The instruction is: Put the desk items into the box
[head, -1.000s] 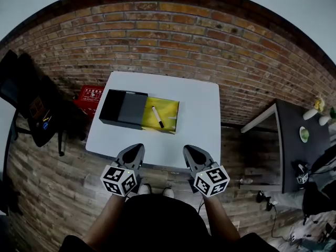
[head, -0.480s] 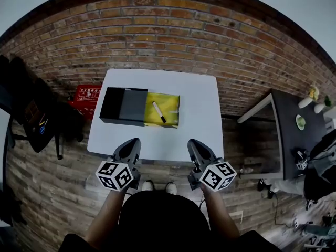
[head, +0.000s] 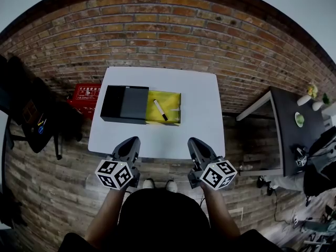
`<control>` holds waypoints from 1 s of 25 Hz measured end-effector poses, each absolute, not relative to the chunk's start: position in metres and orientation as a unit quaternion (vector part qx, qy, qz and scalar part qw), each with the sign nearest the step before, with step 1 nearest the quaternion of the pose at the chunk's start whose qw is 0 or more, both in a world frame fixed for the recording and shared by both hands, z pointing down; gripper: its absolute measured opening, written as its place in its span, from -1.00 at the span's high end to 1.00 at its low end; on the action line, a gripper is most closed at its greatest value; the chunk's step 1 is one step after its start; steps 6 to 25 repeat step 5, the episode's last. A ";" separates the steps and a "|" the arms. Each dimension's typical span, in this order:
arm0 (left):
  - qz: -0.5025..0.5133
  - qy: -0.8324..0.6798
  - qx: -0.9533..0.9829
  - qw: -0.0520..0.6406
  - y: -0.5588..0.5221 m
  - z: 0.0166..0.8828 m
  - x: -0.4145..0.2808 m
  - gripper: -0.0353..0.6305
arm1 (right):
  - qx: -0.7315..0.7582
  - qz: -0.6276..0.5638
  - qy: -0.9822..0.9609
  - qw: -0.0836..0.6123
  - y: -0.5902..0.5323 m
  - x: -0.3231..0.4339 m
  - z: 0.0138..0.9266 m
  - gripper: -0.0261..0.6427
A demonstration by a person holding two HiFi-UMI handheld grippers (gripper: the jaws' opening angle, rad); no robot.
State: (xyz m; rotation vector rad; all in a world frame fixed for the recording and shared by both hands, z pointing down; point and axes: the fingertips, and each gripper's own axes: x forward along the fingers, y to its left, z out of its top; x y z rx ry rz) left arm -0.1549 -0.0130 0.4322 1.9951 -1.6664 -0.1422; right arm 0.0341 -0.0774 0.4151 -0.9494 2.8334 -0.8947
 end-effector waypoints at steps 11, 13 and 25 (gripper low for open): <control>-0.054 -0.617 0.739 0.265 -0.014 0.432 -0.159 0.86 | -0.303 -0.288 0.908 0.013 -0.079 0.030 0.415 0.86; -0.054 -0.617 0.739 0.265 -0.014 0.432 -0.159 0.86 | -0.303 -0.288 0.908 0.013 -0.079 0.030 0.415 0.86; -0.054 -0.617 0.739 0.265 -0.014 0.432 -0.159 0.86 | -0.303 -0.288 0.908 0.013 -0.079 0.030 0.415 0.86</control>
